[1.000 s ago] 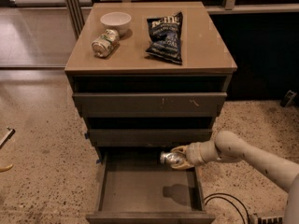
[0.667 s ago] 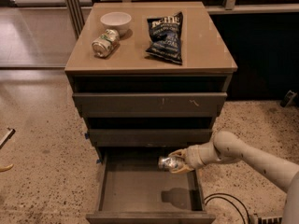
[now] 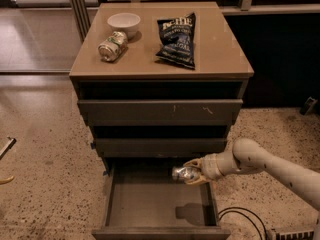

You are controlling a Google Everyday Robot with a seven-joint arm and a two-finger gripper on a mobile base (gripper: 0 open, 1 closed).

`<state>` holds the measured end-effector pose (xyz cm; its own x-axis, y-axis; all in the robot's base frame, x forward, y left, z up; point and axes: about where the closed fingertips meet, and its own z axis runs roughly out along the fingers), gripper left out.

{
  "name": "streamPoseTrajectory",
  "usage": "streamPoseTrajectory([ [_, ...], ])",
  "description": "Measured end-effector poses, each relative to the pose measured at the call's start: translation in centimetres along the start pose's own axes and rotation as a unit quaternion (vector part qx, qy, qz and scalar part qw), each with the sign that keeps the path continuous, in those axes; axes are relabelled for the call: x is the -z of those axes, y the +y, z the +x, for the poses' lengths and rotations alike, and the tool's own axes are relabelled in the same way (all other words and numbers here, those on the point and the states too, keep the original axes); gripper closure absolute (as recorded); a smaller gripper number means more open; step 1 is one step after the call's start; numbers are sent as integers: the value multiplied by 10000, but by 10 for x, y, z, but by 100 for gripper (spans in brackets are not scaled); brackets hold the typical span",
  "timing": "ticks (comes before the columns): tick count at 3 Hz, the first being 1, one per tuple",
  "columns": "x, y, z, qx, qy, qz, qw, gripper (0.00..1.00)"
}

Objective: Pick redbull can from bottom drawer and place on counter

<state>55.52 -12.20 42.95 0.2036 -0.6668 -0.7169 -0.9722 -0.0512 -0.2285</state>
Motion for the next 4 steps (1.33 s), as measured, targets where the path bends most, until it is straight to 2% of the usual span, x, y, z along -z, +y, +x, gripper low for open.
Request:
streamPoseTrajectory([
  [1, 60, 4, -21, 334, 346, 192, 9987, 100],
  [2, 148, 2, -60, 780, 796, 500, 9925, 100],
  [3, 238, -5, -109, 1249, 1237, 805, 9811, 100],
  [4, 309, -18, -156, 1619, 1594, 1093, 9677, 100],
])
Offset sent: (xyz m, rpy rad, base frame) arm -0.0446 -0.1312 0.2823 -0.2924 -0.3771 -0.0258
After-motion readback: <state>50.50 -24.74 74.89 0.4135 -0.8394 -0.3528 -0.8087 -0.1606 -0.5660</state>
